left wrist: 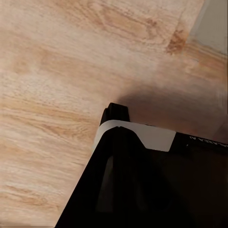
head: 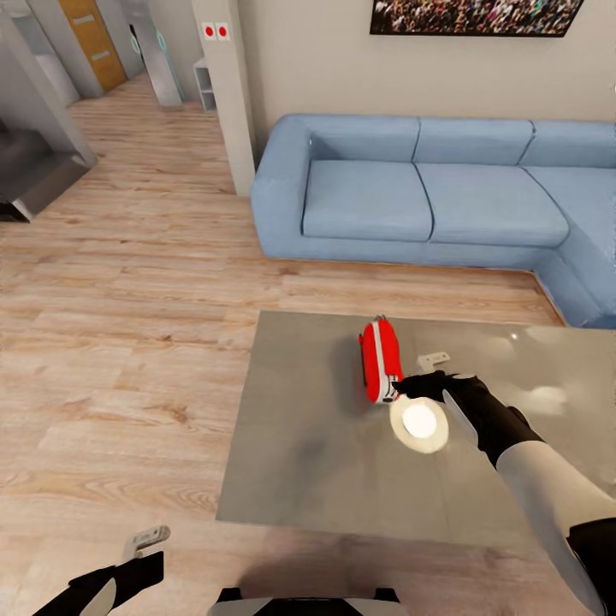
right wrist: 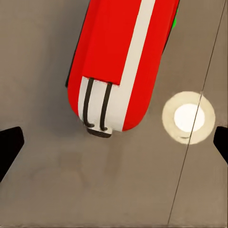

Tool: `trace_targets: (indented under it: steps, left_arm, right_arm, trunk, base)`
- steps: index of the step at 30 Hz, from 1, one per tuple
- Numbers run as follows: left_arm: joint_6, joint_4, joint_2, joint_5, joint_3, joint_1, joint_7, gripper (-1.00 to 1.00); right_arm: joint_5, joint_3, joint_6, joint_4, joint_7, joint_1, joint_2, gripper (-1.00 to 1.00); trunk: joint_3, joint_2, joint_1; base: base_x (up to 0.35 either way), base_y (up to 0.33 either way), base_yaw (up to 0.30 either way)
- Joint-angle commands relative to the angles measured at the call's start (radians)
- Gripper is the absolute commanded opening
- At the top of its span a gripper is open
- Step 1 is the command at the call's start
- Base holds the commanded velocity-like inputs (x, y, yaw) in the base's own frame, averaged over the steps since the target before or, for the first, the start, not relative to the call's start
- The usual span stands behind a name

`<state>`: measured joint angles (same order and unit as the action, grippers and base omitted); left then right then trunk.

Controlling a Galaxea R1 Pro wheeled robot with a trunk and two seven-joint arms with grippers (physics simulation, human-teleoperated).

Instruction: Turn on the radio receiver that's on the table in the living room.

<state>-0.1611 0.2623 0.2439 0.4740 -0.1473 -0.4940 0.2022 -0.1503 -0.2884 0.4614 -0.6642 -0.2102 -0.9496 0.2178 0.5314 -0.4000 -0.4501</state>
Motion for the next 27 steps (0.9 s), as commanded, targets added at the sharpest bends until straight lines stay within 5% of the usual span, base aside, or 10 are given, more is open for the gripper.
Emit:
trace_targets:
  steps: [1,17,27]
  left_arm:
    - [0.000,0.000,0.000,0.000,0.000,0.000,0.000,-1.00]
    - [0.000,0.000,0.003,0.000,0.000,0.000,-0.001,-1.00]
    - [0.042,-0.042,0.040,0.000,-0.001,0.000,-0.012,-1.00]
  right_arm:
    - [0.000,0.000,0.000,0.000,0.000,0.000,0.000,1.00]
    - [0.000,0.000,0.000,0.000,0.000,0.000,0.000,1.00]
    - [0.000,0.000,-0.004,0.053,0.000,0.000,0.000,1.00]
  trunk:
    - [0.000,0.000,0.000]
    - [0.000,0.000,0.000]
    - [0.000,0.000,0.000]
  base:
    - [-0.311,0.000,0.000]
    - [-0.230,0.000,0.000]
    - [-0.318,0.000,0.000]
